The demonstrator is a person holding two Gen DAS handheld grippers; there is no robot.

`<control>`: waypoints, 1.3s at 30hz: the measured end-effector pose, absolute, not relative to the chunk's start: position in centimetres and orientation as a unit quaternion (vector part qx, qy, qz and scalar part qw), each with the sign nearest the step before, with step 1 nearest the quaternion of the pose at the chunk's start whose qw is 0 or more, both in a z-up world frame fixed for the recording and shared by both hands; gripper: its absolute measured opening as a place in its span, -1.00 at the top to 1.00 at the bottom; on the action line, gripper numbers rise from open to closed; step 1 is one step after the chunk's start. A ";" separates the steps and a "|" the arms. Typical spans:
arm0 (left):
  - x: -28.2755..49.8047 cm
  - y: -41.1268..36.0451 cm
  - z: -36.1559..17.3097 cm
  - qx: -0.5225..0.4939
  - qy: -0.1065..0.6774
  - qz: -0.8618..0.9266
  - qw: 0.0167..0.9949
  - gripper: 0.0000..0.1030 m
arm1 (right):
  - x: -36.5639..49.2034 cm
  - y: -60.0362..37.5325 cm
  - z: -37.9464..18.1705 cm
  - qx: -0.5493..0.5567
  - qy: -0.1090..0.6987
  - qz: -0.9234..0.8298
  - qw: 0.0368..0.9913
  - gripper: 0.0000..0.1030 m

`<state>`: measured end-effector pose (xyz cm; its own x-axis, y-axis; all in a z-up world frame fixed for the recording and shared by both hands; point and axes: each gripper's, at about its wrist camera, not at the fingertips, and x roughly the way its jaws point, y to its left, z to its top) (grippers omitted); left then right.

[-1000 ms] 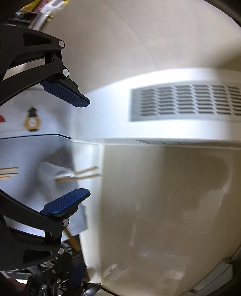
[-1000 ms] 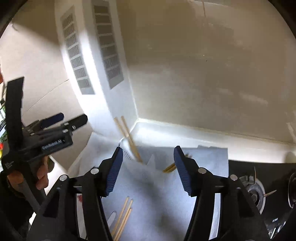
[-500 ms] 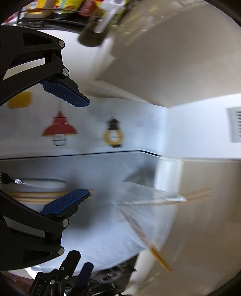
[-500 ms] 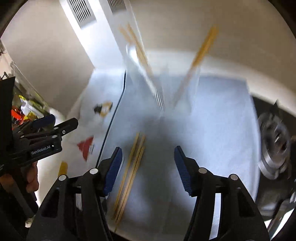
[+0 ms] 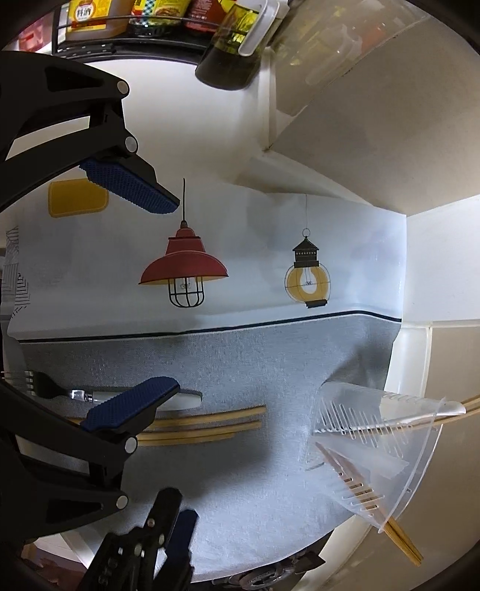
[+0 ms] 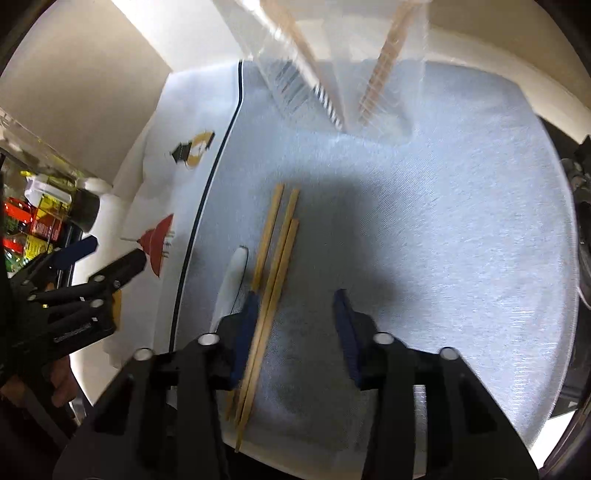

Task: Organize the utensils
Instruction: 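Grasp a bamboo chopstick with the right tool while the left tool reaches toward the white-handled fork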

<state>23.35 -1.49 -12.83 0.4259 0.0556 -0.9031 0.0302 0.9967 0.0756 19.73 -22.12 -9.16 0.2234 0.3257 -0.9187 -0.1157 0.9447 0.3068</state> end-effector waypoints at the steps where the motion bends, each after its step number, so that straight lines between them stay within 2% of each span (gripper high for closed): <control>1: 23.4 -1.4 -12.9 0.039 0.536 0.009 0.843 -0.69 | 20.1 -21.8 -9.8 0.086 0.615 0.144 0.771 0.52; 3: 23.4 -1.0 -13.0 0.035 0.539 0.013 0.842 -0.69 | 20.9 -21.3 -11.1 0.091 0.629 0.146 0.758 0.70; 5: 23.4 -0.7 -13.1 0.031 0.541 0.017 0.840 -0.69 | 21.7 -20.7 -12.3 0.099 0.641 0.147 0.747 0.74; 10: 23.2 0.0 -13.3 0.023 0.544 0.023 0.839 -0.69 | 23.2 -19.4 -13.7 0.093 0.648 0.140 0.743 0.74; 14: 23.1 0.3 -13.4 0.020 0.543 0.024 0.839 -0.69 | 23.6 -18.0 -13.5 0.042 0.637 0.121 0.760 0.73; 20: 23.5 0.0 -13.6 0.020 0.544 0.015 0.839 -0.69 | 23.8 -16.3 -13.6 -0.009 0.621 0.099 0.777 0.82; 23: 24.0 -0.8 -13.8 0.025 0.546 0.001 0.837 -0.69 | 23.7 -16.9 -13.8 -0.001 0.620 0.090 0.779 0.88; 31: 25.2 -4.4 -15.7 0.036 0.578 -0.076 0.812 -0.69 | 22.4 -22.5 -14.1 0.051 0.624 0.056 0.778 0.87; 33: 25.5 -5.2 -16.7 0.037 0.590 -0.093 0.801 -0.57 | 22.2 -23.0 -14.2 0.064 0.623 0.057 0.778 0.87; 34: 25.7 -5.6 -17.1 0.038 0.597 -0.099 0.795 -0.38 | 22.1 -23.1 -14.2 0.063 0.622 0.057 0.779 0.87; 35: 26.0 -6.0 -17.7 0.037 0.610 -0.112 0.784 -0.28 | 22.0 -23.1 -14.1 0.059 0.620 0.057 0.781 0.87; 39: 26.5 -6.8 -18.8 0.043 0.621 -0.124 0.773 -0.14 | 21.5 -23.2 -14.1 0.053 0.617 0.060 0.783 0.87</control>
<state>26.50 -6.85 -18.76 0.1976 -0.1383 -0.9705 0.2442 0.9657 -0.0879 21.54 -23.23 -14.07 0.2322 0.1593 -0.9595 -0.0286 0.9872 0.1570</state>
